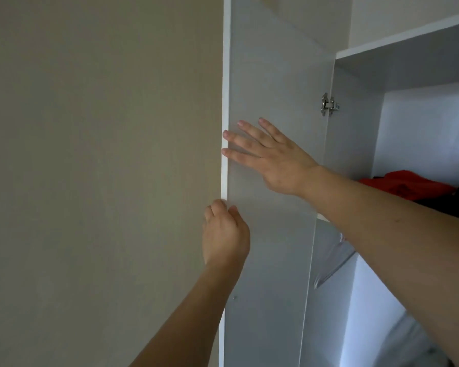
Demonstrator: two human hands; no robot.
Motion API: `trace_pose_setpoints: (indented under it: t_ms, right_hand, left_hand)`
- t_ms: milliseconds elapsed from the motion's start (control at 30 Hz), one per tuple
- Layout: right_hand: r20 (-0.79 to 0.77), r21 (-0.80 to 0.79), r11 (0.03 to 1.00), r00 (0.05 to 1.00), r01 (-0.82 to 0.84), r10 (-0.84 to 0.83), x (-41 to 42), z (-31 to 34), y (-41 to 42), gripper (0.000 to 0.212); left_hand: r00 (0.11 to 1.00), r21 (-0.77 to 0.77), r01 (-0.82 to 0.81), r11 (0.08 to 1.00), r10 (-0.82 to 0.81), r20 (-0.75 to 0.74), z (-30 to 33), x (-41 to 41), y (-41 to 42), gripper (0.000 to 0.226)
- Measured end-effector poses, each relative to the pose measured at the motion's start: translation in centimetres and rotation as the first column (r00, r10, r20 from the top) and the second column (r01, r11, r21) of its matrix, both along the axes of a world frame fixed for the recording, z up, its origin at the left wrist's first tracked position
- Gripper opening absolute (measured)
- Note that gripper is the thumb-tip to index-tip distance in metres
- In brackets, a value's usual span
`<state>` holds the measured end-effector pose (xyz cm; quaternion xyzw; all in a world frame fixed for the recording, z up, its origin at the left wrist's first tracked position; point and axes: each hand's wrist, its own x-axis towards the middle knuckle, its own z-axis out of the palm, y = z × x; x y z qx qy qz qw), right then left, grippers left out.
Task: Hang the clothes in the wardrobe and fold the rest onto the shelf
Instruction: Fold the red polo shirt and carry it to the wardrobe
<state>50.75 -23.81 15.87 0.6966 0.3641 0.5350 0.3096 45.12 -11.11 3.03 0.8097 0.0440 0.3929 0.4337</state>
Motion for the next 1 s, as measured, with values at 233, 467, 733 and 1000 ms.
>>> trace_pose_setpoints:
  t_ms: [233, 467, 733, 1000]
  right_hand:
    - [0.152, -0.04, 0.999, 0.988, -0.035, 0.041, -2.1, 0.8, -6.7, 0.075]
    - [0.264, 0.026, 0.999, 0.964, -0.047, 0.039, -6.7, 0.2, -16.2, 0.086]
    - [0.175, 0.051, 0.92, 0.903, 0.389, -0.391, -12.9, -0.4, -26.6, 0.071]
    - [0.009, 0.12, 0.673, 0.677, 0.73, -0.736, -16.1, -0.6, -31.9, 0.085]
  left_hand:
    - [0.901, 0.222, 0.197, 0.955, -0.266, 0.344, -1.7, -2.0, -2.5, 0.017]
    - [0.827, 0.375, 0.385, 0.843, -0.496, 0.266, -1.2, -2.7, -11.0, 0.038]
    - [0.795, 0.335, 0.559, 0.759, -0.605, 0.045, -1.4, -2.8, -22.2, 0.096]
    - [0.771, 0.276, 0.636, 0.721, -0.609, -0.187, 0.1, -1.6, -31.7, 0.107]
